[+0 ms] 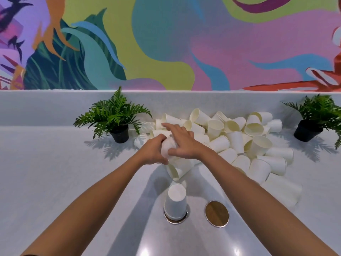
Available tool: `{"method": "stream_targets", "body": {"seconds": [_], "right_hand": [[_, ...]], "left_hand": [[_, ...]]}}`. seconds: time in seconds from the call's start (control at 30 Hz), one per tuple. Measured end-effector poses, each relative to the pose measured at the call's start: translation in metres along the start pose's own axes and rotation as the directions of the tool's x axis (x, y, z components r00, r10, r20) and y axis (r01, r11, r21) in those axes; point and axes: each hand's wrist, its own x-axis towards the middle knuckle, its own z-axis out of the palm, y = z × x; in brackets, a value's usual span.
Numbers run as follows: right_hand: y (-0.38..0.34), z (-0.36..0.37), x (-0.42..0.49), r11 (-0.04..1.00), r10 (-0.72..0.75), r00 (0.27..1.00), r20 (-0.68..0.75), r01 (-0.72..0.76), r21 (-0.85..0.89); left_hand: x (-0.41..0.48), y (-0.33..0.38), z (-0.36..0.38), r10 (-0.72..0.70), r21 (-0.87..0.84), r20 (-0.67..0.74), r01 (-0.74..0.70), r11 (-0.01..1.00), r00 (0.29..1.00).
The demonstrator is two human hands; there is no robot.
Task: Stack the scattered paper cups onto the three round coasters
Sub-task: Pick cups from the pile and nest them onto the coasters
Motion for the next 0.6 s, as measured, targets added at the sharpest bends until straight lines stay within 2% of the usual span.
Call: {"method": "stream_targets", "body": {"seconds": [0.07, 0.13, 0.17, 0.23, 0.3, 0.4, 0.47, 0.6], "right_hand": [[0.009, -0.006, -0.002, 0.995, 0.065, 0.991, -0.119, -0.055, 0.088], [0.025, -0.007, -0.006, 0.993, 0.110, 0.978, -0.177, -0.103, 0.049], [0.033, -0.005, -0.009, 0.992, 0.112, 0.981, -0.157, -0.119, -0.032], [0.046, 0.008, -0.017, 0.968, 0.082, 0.996, -0.017, -0.084, -0.235], [0.055, 0.026, -0.022, 0.909, 0.021, 0.988, 0.151, 0.044, -0.415], [0.060, 0.050, -0.024, 0.744, -0.076, 0.953, 0.293, 0.250, -0.620], [0.062, 0.057, -0.024, 0.656, -0.126, 0.935, 0.333, 0.330, -0.679], [0.066, 0.067, -0.023, 0.599, -0.219, 0.921, 0.322, 0.388, -0.700]], "left_hand": [[0.002, -0.010, -0.004, -0.035, -0.009, -0.040, 0.035, 0.999, 0.999], [0.004, -0.023, -0.007, -0.079, -0.033, -0.063, 0.077, 0.997, 0.995], [0.005, -0.028, -0.007, -0.097, -0.043, -0.066, 0.095, 0.995, 0.993], [0.007, -0.036, -0.007, -0.122, -0.064, -0.071, 0.117, 0.991, 0.990], [0.009, -0.040, -0.006, -0.134, -0.076, -0.083, 0.128, 0.989, 0.988], [0.010, -0.043, -0.002, -0.140, -0.071, -0.083, 0.134, 0.988, 0.987], [0.011, -0.044, 0.001, -0.136, -0.068, -0.076, 0.131, 0.989, 0.988], [0.013, -0.043, 0.003, -0.128, -0.067, -0.070, 0.123, 0.990, 0.989]]}}
